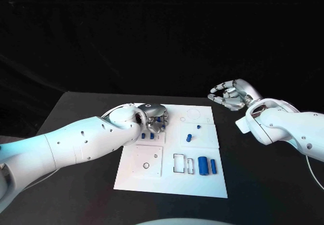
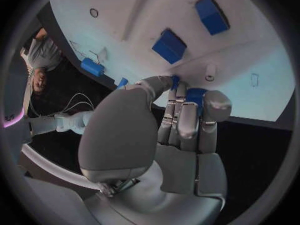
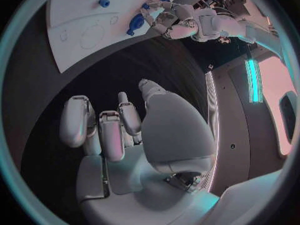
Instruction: Assemble the parts on the task board
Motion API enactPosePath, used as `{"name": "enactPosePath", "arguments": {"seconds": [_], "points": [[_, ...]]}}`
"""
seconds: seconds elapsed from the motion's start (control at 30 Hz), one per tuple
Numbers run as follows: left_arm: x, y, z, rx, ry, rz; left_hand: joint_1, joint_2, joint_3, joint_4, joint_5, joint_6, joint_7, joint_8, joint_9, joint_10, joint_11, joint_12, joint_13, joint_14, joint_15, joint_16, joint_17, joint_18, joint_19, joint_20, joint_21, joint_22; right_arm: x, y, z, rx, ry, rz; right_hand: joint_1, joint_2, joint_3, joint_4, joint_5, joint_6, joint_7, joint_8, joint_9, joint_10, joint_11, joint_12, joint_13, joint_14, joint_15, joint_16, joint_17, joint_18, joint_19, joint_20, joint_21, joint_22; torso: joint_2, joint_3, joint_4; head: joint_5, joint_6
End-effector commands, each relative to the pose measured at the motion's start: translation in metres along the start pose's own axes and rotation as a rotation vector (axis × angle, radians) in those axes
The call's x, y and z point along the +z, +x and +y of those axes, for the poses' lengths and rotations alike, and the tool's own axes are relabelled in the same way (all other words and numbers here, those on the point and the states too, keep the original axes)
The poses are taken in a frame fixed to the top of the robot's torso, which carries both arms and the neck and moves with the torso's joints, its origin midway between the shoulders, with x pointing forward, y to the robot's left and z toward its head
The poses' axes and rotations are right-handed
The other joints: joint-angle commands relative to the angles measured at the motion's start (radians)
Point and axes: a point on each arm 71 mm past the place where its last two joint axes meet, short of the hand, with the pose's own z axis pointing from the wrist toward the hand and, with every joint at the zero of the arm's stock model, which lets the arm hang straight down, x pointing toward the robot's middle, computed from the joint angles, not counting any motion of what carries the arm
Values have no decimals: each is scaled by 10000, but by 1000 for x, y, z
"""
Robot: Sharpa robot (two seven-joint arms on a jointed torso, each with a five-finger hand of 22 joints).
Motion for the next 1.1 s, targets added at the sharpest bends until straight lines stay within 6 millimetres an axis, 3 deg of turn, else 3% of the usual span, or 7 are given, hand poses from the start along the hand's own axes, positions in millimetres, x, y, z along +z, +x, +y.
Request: {"name": "enactPosePath", "arguments": {"seconds": [0.03,0.7,1.1], "points": [[0,-1,-1,-139,198,-221,-89,39,67,-4,-41,74,33,-42,-13,84,21,-66,8,27,39,61,-5,-180,46,57,65,52,0,1,1,-32,-89,36,-40,6,63,-3,55,37,-39,31,-7,-44,-6,2,3,501,-59,-53,393,135,-34,-7,-58,494,-2,-8,-1,-6,34],[-14,-12,-6,-501,685,-949,-207,48,226,-256,-60,476,7,-71,6,626,-35,-378,-26,136,-6,132,61,-244,226,27,352,467,-1,2,-1,-31,-68,37,-33,12,75,-6,60,40,-41,35,-7,-39,-8,5,6,501,-61,-55,392,134,-31,-8,-57,496,-3,2,19,-14,120],[-44,-29,8,-683,374,-1190,-273,29,237,-313,-63,563,-2,-96,7,755,-47,-505,-35,151,-17,130,29,-254,249,18,392,520,-2,0,-2,-43,-42,2,-33,12,75,-6,60,40,-41,35,-7,-39,-8,5,6,501,-61,-55,392,134,-31,-8,-57,496,-2,-9,38,-29,115]]}}
